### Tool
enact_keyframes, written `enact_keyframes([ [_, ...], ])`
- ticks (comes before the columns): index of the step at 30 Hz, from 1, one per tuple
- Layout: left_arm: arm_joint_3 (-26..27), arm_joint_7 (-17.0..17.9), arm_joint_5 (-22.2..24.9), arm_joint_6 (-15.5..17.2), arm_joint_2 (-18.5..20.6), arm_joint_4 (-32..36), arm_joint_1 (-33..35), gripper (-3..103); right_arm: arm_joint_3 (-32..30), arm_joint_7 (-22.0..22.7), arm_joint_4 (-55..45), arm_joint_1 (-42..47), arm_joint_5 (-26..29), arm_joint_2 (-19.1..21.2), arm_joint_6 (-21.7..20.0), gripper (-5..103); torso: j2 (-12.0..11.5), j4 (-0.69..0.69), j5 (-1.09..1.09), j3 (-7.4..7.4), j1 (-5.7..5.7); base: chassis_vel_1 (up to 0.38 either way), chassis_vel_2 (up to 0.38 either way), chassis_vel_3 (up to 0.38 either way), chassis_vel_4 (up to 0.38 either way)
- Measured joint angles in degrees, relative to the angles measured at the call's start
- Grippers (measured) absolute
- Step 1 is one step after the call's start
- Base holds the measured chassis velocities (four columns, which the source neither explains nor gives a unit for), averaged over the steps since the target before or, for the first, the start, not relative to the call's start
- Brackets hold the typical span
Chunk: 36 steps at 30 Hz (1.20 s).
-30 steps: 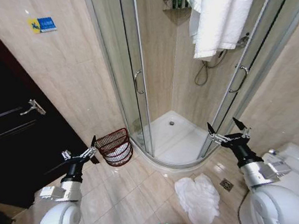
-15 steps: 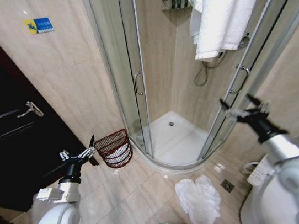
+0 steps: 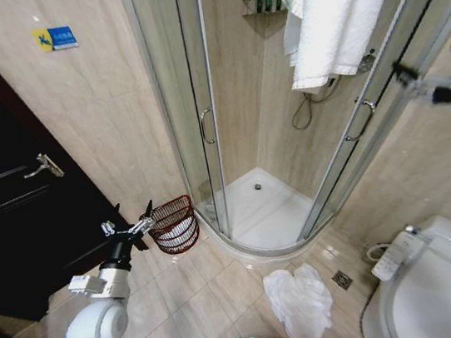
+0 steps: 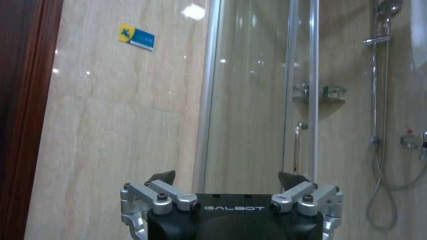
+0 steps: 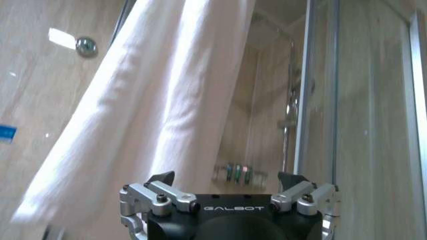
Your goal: Discard the used towel into the hamper.
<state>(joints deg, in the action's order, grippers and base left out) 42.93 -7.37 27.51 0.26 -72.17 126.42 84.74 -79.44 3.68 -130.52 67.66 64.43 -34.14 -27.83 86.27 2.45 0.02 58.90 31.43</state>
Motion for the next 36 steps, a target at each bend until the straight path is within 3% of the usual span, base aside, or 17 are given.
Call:
enact_keyframes([
  [2,0.6,0.0,0.3,-0.2,0.1,-0.2,0.5,100,4.0,0.8,5.1,-7.5,2.5,5.7,-0.7,100,0.0,0.0,0.02,0.0,0.0,0.0,0.0,0.0,0.0],
  [4,0.7,-0.1,0.3,-0.2,0.2,-0.3,0.6,100,5.1,0.8,6.4,-9.4,3.3,7.2,-1.0,100,0.0,0.02,0.01,0.0,0.0,0.0,0.0,0.0,0.0],
  [7,0.8,-0.2,0.6,-0.4,0.3,-1.1,0.4,100,8.1,-0.8,13.0,-16.5,6.5,14.6,-1.2,100,0.0,0.03,-0.04,-0.01,0.0,0.0,0.0,0.0,0.0],
  [9,0.8,-0.2,0.6,-0.5,0.1,-1.4,0.3,100,8.8,-1.6,15.0,-18.2,7.6,16.6,-1.1,100,0.0,0.01,-0.05,-0.02,-0.01,0.0,0.0,0.0,0.0],
  [10,0.7,-0.3,0.5,-0.6,-0.2,-1.7,0.1,100,9.4,-3.1,17.8,-20.2,10.3,20.1,-0.9,100,0.0,0.01,0.01,-0.02,-0.02,0.0,0.0,0.0,0.0],
  [13,0.6,-0.4,0.4,-0.6,-0.5,-1.9,0.0,100,9.3,-4.0,19.1,-20.5,12.6,22.7,-0.5,100,0.0,0.0,0.01,-0.03,-0.03,0.0,0.0,0.0,0.0],
  [15,0.0,-0.6,-0.3,-0.6,-1.3,-2.6,-0.7,100,7.5,-5.1,22.3,-18.3,17.5,29.4,0.9,100,0.0,0.0,0.0,-0.04,-0.04,0.0,0.0,0.0,0.0],
  [16,-0.1,-0.6,-0.4,-0.6,-1.4,-2.6,-0.8,100,7.4,-5.1,22.6,-18.1,17.8,30.1,1.1,100,0.0,0.0,0.0,-0.04,-0.04,0.0,0.0,0.0,0.0],
  [18,-0.6,-0.6,-1.2,-0.4,-2.2,-2.8,-1.4,100,4.8,-5.7,27.2,-13.8,20.0,37.5,3.4,100,0.0,0.0,-0.08,-0.04,-0.04,0.0,0.0,0.0,0.0],
  [19,-0.6,-0.6,-1.2,-0.4,-2.2,-2.8,-1.4,100,4.8,-5.7,27.2,-13.8,20.0,37.5,3.4,100,0.0,0.0,-0.08,-0.04,-0.04,0.0,0.0,0.0,0.0],
  [23,-0.7,-0.7,-1.7,-0.4,-2.7,-2.8,-1.6,100,4.4,-5.6,33.5,-10.0,22.0,45.0,6.5,100,-0.1,0.0,0.0,-0.04,-0.04,0.0,0.0,0.0,0.0],
  [24,-0.7,-0.7,-1.7,-0.4,-2.7,-2.8,-1.6,100,4.4,-5.6,33.5,-10.0,22.0,45.0,6.5,100,-0.1,0.0,0.0,-0.04,-0.04,0.0,0.0,0.0,0.0],
  [27,0.3,-0.7,-1.1,-0.4,-2.7,-2.9,-1.2,100,6.0,-4.9,38.8,-7.5,23.8,52.3,10.0,100,-0.1,0.01,-0.01,-0.03,-0.03,0.0,0.0,0.0,0.0],
  [31,0.7,-0.6,-0.1,-0.3,-2.5,-3.4,-0.9,100,5.3,-3.3,39.3,-6.8,22.4,56.1,12.9,100,-0.1,0.02,-0.03,-0.04,-0.03,0.0,0.0,0.0,0.0],
  [36,0.8,-0.4,0.5,-0.2,-2.5,-5.0,-1.9,100,4.1,-1.7,38.1,-8.1,22.8,58.0,12.8,100,-0.1,0.02,-0.07,-0.05,-0.04,0.0,0.0,0.0,0.0],
])
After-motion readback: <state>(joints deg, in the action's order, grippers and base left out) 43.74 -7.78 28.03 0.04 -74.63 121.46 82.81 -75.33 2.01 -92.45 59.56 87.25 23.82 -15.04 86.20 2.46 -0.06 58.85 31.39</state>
